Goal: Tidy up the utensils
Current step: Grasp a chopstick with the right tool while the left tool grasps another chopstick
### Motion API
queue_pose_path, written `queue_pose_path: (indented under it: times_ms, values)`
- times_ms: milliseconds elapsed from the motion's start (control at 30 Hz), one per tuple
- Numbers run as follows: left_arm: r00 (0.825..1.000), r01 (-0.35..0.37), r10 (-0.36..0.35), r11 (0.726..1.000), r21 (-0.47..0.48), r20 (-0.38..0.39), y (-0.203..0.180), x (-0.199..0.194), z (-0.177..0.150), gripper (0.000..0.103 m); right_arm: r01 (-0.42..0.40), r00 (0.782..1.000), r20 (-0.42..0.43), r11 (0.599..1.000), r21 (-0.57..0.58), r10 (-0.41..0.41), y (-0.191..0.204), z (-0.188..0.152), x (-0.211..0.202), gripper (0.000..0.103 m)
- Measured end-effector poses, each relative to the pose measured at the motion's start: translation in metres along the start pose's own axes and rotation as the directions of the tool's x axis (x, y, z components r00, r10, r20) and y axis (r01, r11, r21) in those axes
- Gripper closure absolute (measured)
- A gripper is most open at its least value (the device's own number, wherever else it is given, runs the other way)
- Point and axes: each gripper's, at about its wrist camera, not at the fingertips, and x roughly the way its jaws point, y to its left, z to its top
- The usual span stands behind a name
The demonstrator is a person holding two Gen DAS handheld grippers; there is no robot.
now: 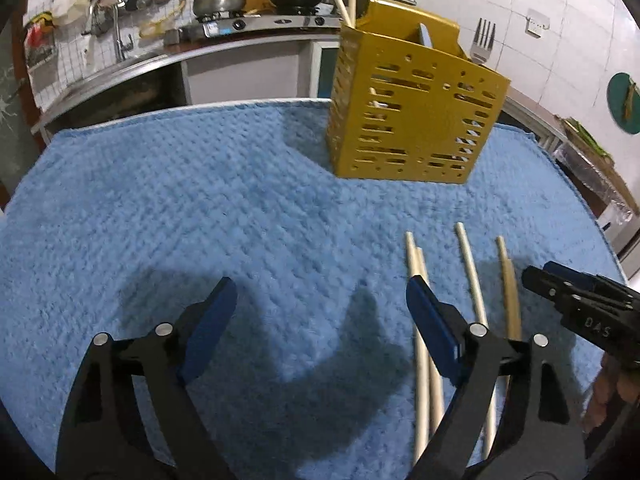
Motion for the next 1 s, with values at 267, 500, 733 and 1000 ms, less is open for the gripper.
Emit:
queue_pose_path:
  times_ms: [267, 500, 733, 1000]
  values:
    - [0.999, -0.030, 0.031, 0.999, -0.013, 0.017, 0.018, -0.004, 0.009, 0.019, 0.020, 0.999, -0.038, 1.000, 0.012, -0.020, 0.015, 0.000, 0.008, 0.076]
    - [1.000, -0.018, 0.018, 1.000, -0.010, 0.016, 0.018, -0.006, 0.008, 0.019, 0.036, 0.995, -0.093, 0.999, 0.024, -0.034, 0.030, 0.000, 0.014, 0.083]
    - [1.000, 0.004, -0.004, 1.000, -0.025, -0.002, 0.016, -0.005, 0.006, 0.019, 0.073, 0.991, -0.111, 0.997, -0.014, -0.074, 0.039, 0.005, 0.017, 0.091]
    - [0.995, 0.070, -0.071, 0.997, -0.026, -0.066, 0.003, 0.004, 0.005, 0.034, 0.055, 0.993, -0.103, 0.998, 0.000, -0.055, 0.000, 0.021, 0.012, 0.092]
